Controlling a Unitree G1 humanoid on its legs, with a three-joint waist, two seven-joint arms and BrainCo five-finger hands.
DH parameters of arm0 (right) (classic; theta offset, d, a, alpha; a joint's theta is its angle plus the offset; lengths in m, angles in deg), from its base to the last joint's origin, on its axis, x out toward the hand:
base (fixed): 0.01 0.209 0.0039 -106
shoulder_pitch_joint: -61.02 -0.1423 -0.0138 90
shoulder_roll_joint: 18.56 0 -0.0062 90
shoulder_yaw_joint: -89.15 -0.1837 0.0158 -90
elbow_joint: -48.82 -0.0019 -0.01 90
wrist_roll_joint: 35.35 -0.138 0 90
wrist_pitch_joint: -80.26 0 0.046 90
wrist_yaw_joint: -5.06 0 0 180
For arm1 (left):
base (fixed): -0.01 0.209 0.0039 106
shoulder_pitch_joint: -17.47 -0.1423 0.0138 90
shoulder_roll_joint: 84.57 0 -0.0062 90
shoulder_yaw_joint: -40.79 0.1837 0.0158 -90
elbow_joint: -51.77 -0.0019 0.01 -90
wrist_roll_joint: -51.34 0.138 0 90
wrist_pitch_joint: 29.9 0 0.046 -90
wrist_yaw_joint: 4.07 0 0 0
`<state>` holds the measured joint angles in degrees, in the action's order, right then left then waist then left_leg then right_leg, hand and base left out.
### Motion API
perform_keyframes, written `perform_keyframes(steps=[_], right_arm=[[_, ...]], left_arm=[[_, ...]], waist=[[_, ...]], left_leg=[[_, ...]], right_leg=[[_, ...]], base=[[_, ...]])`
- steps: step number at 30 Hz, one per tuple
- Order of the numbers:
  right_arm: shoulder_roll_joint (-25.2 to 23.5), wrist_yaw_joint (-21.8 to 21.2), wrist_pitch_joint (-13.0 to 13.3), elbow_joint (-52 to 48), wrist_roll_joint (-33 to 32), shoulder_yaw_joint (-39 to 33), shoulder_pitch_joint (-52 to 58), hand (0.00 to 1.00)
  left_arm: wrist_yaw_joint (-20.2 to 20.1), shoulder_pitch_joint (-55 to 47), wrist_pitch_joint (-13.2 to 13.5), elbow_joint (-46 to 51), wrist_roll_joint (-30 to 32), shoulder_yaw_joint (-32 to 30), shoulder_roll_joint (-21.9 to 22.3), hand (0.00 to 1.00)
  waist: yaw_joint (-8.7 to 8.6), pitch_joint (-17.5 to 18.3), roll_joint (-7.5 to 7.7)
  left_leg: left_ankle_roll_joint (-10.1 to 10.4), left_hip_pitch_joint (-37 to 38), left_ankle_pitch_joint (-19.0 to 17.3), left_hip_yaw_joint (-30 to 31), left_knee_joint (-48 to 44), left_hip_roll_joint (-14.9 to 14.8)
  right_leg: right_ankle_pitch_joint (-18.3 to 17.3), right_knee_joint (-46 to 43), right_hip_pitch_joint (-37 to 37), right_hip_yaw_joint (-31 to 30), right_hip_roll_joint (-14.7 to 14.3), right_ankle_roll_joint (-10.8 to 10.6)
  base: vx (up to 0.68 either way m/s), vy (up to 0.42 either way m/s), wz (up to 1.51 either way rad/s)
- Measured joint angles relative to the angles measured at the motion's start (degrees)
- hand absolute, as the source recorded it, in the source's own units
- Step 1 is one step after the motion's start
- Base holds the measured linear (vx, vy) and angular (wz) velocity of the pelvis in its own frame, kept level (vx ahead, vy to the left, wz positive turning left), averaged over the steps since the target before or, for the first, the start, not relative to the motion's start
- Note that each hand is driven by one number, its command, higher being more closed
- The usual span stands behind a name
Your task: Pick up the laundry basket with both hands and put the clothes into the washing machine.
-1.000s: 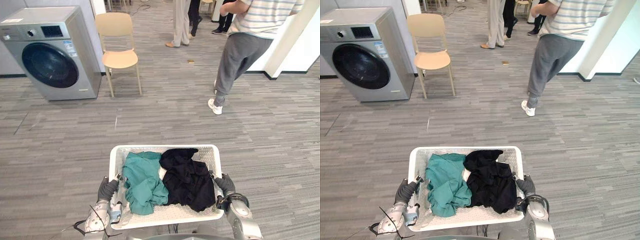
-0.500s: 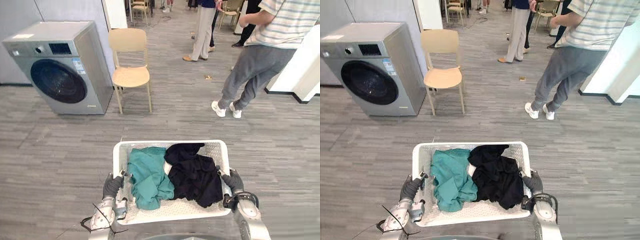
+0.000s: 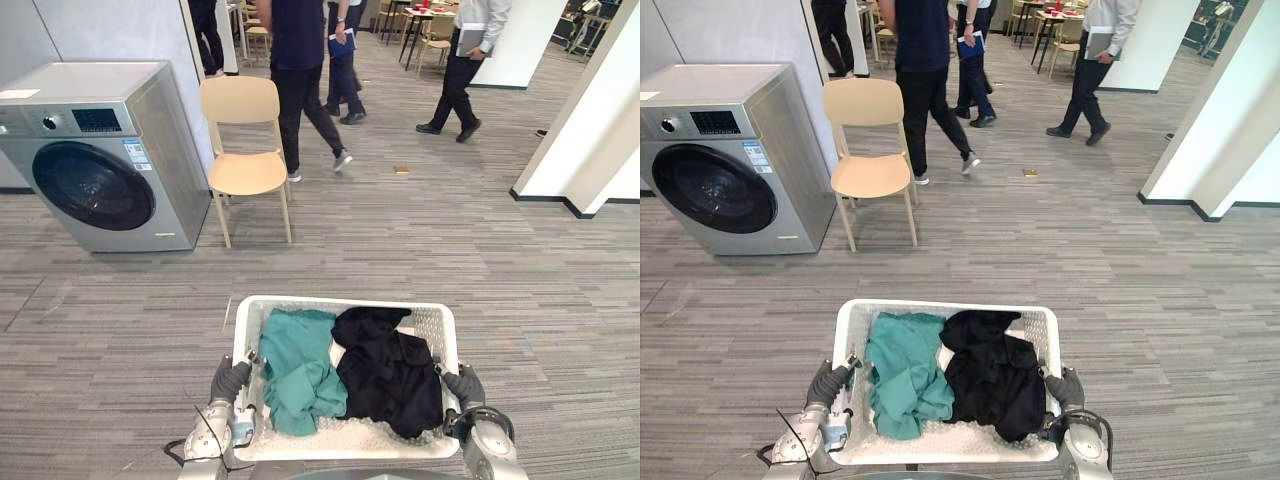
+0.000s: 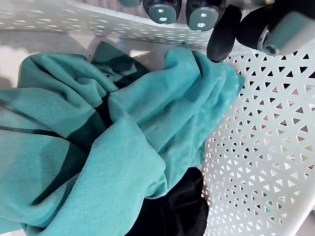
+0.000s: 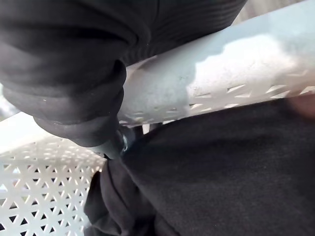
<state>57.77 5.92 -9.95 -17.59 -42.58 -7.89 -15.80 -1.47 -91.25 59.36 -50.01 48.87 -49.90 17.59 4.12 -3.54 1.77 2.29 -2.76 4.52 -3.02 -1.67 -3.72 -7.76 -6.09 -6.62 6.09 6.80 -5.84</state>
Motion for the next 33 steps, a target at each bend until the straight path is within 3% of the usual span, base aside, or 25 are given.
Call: perform_keyframes(steps=[3, 5, 8, 10, 11, 12, 13, 14, 15, 16, 17, 18, 19, 20, 22, 24, 25, 26, 27, 29, 30, 31, 32, 33], right_arm=[[1.3, -0.7, 0.1, 6.35, -1.81, -0.91, -0.47, 1.0], [2.21, -1.3, 0.17, 9.22, -1.92, -0.96, -2.2, 1.0], [2.91, -2.07, 0.09, 11.78, -2.26, 0.07, -5.19, 1.0], [3.51, -2.25, -0.05, 12.74, -2.37, 0.89, -6.88, 1.0], [3.94, -2.25, -0.12, 13.88, -2.39, 1.47, -8.61, 1.0], [4.02, -2.25, -0.17, 14.24, -2.38, 1.57, -9.36, 1.0], [4.81, -2.23, -0.14, 14.4, -2.38, 2.39, -10.76, 1.0], [5.13, -2.28, -0.14, 14.44, -2.38, 2.62, -11.22, 1.0], [5.72, -2.22, -0.13, 14.45, -2.36, 2.37, -11.7, 1.0], [6.71, -2.23, 0.11, 14.4, -2.37, 1.94, -11.41, 1.0], [6.81, -2.24, 0.23, 14.09, -2.38, 1.24, -10.68, 1.0], [6.64, -2.29, 0.25, 13.57, -2.43, 1.14, -9.87, 1.0], [5.78, -2.24, 0.42, 12.8, -2.48, 1.13, -8.76, 1.0], [4.55, -2.25, 0.68, 11.46, -2.45, 1.22, -7.63, 1.0], [3.13, -2.28, 0.24, 8.16, -2.39, 1.23, -7.69, 1.0], [1.62, -2.22, 0.18, 3.21, -2.78, 0.53, -5.84, 1.0], [1.44, -2.19, 0.09, 2.03, -2.88, 0.21, -5.19, 1.0], [1.47, -2.23, 0.07, 1.35, -2.92, 0.05, -4.86, 1.0], [1.39, -2.06, -0.12, 1.34, -3.02, 0.05, -4.86, 1.0], [1.49, -1.81, -0.15, 1.7, -3.23, 0.03, -4.89, 1.0], [1.47, -1.7, -0.32, 1.89, -3.45, 0.0, -4.33, 1.0], [1.46, -1.63, -0.32, 1.89, -3.45, -0.01, -4.11, 1.0], [1.31, -1.27, -0.31, 1.85, -3.45, 0.06, -3.04, 1.0], [1.33, -1.18, -0.3, 1.97, -3.49, -0.08, -2.87, 1.0]], left_arm=[[0.03, 1.9, -0.33, -5.55, -1.96, 2.33, -1.5, 1.0], [0.04, 2.24, -0.36, -7.02, -3.89, 2.54, -2.02, 1.0], [0.25, 2.27, -0.35, -7.49, -6.25, 2.44, -2.28, 1.0], [0.49, 2.59, -0.32, -7.91, -8.17, 2.4, -2.54, 1.0], [1.04, 2.77, -0.27, -7.9, -8.64, 2.32, -2.57, 1.0], [1.29, 2.85, -0.1, -7.9, -9.13, 2.26, -2.54, 1.0], [1.49, 3.19, 0.04, -7.86, -10.44, 2.23, -2.39, 1.0], [1.63, 3.19, 0.13, -7.79, -10.63, 2.01, -2.12, 1.0], [1.8, 3.39, 0.18, -7.75, -10.88, 1.8, -1.49, 1.0], [1.79, 3.54, 0.13, -7.76, -10.86, 2.12, -0.27, 1.0], [1.67, 3.46, 0.11, -7.69, -10.86, 2.72, -0.36, 1.0], [1.6, 3.43, -0.02, -7.69, -10.85, 2.94, -0.37, 1.0], [1.56, 3.19, -0.22, -7.67, -10.84, 2.97, -1.14, 1.0], [1.56, 2.71, -0.36, -6.33, -10.84, 2.67, -2.6, 1.0], [1.72, 1.93, -0.37, -2.96, -10.84, 1.79, -3.4, 1.0], [1.11, 1.81, -0.38, 0.51, -10.81, 1.33, -4.29, 1.0], [1.07, 1.83, -0.37, 0.88, -10.74, 1.4, -4.29, 1.0], [0.96, 1.84, -0.37, 1.11, -10.73, 1.41, -4.29, 1.0], [0.63, 1.84, -0.41, 1.19, -10.68, 1.41, -4.37, 1.0], [0.23, 1.93, -0.54, 1.14, -10.4, 1.41, -4.41, 1.0], [0.06, 1.91, -1.3, 1.0, -10.27, 1.5, -4.36, 1.0], [0.06, 1.9, -1.39, 0.83, -10.23, 1.59, -4.32, 1.0], [-0.04, 1.13, -1.62, 0.38, -10.13, 1.98, -4.27, 1.0], [-0.07, 1.13, -1.63, 0.35, -10.12, 2.24, -4.07, 1.0]], waist=[[-0.78, 0.51, -1.14], [-1.79, 0.96, -1.73], [-1.72, 1.0, -1.82], [-1.64, 0.92, -1.74], [-1.37, 0.83, -1.93], [-0.92, 0.79, -2.09], [0.15, 0.82, -2.75], [0.13, 0.85, -2.94], [-0.12, 0.44, -3.44], [-0.41, -0.12, -4.89], [-0.58, -0.58, -4.99], [-0.82, -0.96, -4.48], [-2.02, -2.04, -3.61], [-1.94, -3.04, -3.99], [-1.48, -3.8, -2.25], [-1.77, -4.55, -2.11], [-1.79, -4.67, -1.79], [-1.63, -4.76, -1.41], [-1.7, -4.37, -1.13], [-1.85, -4.23, -0.35], [-2.16, -3.69, -0.18], [-2.32, -3.4, -0.57], [-3.35, -0.11, -2.98], [-3.38, 0.87, -4.04]], left_leg=[[0.19, 0.9, 2.97, -0.18, 5.37, 0.18], [0.44, 0.68, 3.23, -1.07, 6.86, 0.01], [0.17, -0.59, 2.97, -2.15, 6.44, 0.37], [-0.67, -2.91, 1.51, -1.86, 3.03, 0.72], [-0.92, -4.49, -0.87, -1.83, -0.87, 0.81], [-1.04, -4.95, -2.21, -1.96, -2.78, 0.88], [-1.44, -6.55, -5.87, -2.18, -7.84, 0.95], [-1.63, -7.38, -7.19, -1.9, -9.79, 1.17], [-2.44, -8.04, -9.61, -0.6, -12.5, 2.11], [-3.55, -7.75, -10.95, 1.59, -14.17, 3.12], [-4.28, -6.56, -11.99, 2.87, -14.84, 4.29], [-5.06, -5.65, -12.53, 3.87, -15.06, 5.15], [-6.06, -3.41, -13.66, 6.08, -15.72, 6.72], [-7.2, -1.81, -14.98, 7.14, -16.62, 7.0], [-8.36, -0.55, -16.21, 8.11, -17.17, 7.0], [-8.43, 1.29, -18.15, 9.86, -16.95, 6.1], [-8.24, 2.12, -18.74, 9.96, -16.69, 6.06], [-8.35, 3.57, -20.07, 10.18, -16.38, 5.87], [-8.19, 3.83, -21.62, 10.43, -16.47, 5.44], [-7.74, 5.63, -24.46, 12.23, -16.43, 5.67], [-7.39, 7.82, -26.87, 13.97, -16.51, 4.59], [-7.15, 8.18, -27.41, 14.37, -16.54, 4.09], [-5.9, 8.85, -29.32, 17.52, -16.45, -0.08], [-5.51, 9.14, -29.32, 18.49, -17.62, -1.08]], right_leg=[[0.0, 0.46, 1.51, 0.0, 0.13, -0.03], [-0.15, 0.65, 2.91, -0.09, 0.07, -0.27], [-0.75, 1.65, 4.04, -1.31, 0.12, -1.39], [0.5, 2.03, 4.52, -1.43, 0.51, -1.99], [2.38, 1.99, 4.31, -1.48, 1.14, -0.9], [2.38, 2.04, 4.03, -1.55, 1.32, -0.93], [1.94, 1.45, 3.47, -1.47, 1.65, -1.6], [1.33, 0.25, 3.47, -1.16, 2.28, -2.49], [-0.43, -5.01, 4.58, 0.06, 3.38, -4.87], [-1.25, -15.41, 7.56, 1.79, 4.63, -6.03], [-0.69, -25.75, 10.93, 2.58, 6.23, -5.15], [0.9, -32.4, 13.03, 2.71, 7.63, -2.69], [6.49, -41.89, 15.63, 0.97, 8.77, 1.66], [5.28, -49.2, 18.31, -2.05, 7.68, 1.28], [-0.01, -53.32, 22.29, -2.35, 5.41, 2.08], [-3.85, -42.92, 26.23, 2.01, 2.15, 1.33], [-3.8, -38.33, 26.6, 4.28, 2.29, 1.36], [-3.03, -27.32, 26.62, 7.57, 1.77, 1.44], [0.25, -13.63, 25.54, 8.21, 0.16, 1.48], [4.29, -4.36, 25.31, 7.0, -0.74, 1.14], [7.95, -3.17, 24.42, 5.01, -1.86, 2.92], [9.21, -3.29, 24.25, 4.81, -2.31, 3.44], [12.59, -4.03, 23.22, 5.18, -6.29, 5.98], [12.18, -4.34, 22.8, 6.45, -7.56, 6.65]], base=[[0.05, 0.002, -0.01], [0.07, -0.008, -0.25], [0.1, -0.005, -0.24], [0.13, 0.016, 0.02], [0.12, 0.038, -0.01], [0.17, 0.057, -0.13], [0.11, 0.036, -0.1], [0.17, 0.094, 0.16], [0.12, 0.14, 0.6], [0.15, 0.18, 0.88], [0.08, 0.144, 0.88], [0.13, 0.126, 1.09], [0.25, 0.145, 1.11], [0.22, 0.107, 0.91], [0.2, 0.058, 0.31], [0.3, 0.015, 0.43], [0.31, -0.026, 0.29], [0.27, -0.053, 0.14], [0.43, -0.105, 0.14], [0.54, -0.19, 0.35], [0.57, -0.214, 0.42], [0.67, -0.246, 0.75], [0.6, -0.206, 0.65], [0.76, -0.247, 0.68]])
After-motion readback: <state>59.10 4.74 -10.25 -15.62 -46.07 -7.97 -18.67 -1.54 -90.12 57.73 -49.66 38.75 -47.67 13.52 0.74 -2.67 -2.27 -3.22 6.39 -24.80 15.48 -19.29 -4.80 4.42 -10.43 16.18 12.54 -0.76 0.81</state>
